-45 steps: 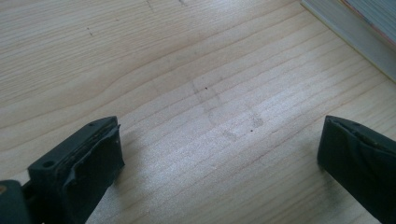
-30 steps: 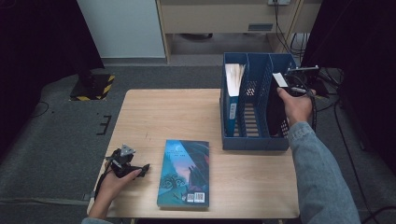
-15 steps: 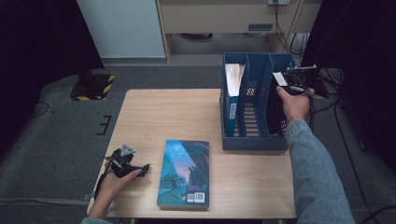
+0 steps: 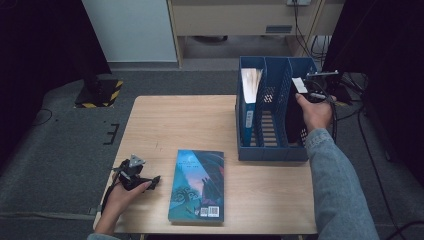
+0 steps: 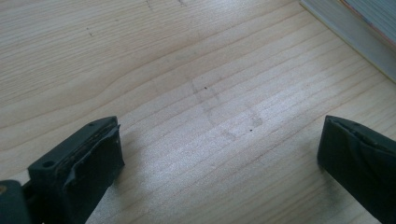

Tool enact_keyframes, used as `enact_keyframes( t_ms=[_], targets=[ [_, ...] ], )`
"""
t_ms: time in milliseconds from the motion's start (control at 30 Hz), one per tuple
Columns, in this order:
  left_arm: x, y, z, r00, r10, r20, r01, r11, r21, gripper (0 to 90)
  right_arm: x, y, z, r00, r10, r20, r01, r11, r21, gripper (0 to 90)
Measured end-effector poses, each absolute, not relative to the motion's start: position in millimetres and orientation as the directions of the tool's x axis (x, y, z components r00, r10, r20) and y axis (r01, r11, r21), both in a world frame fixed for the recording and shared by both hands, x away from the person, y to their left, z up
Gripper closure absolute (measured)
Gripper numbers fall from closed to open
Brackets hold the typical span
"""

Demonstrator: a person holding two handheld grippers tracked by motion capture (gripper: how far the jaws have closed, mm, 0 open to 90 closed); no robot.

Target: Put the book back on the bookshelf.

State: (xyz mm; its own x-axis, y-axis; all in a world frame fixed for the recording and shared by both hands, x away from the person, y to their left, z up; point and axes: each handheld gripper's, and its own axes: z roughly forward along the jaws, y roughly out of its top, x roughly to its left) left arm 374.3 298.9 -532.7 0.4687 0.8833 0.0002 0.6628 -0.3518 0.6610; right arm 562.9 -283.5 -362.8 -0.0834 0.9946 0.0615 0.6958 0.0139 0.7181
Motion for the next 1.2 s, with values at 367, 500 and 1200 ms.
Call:
enact_keyframes(
  t_ms=[367,500,1200],
  targets=[
    [374.7,298.5,-532.7,0.468,0.884,0.001,0.663,-0.352,0.661,0.0,548.8,-284.6,-359.3,-0.113,0.987,0.114,0.682,-0.007,0.731,39.7],
    [374.6,298.4,-532.8,0.467,0.884,0.0,0.663,-0.351,0.661,0.0,544.1,-284.1,-359.1,-0.123,0.984,0.126,0.69,-0.006,0.724,38.5],
    [374.5,297.9,-532.8,0.466,0.885,-0.003,0.664,-0.348,0.661,0.0,535.4,-280.7,-355.9,-0.155,0.976,0.153,0.698,-0.001,0.716,24.6]
  ],
)
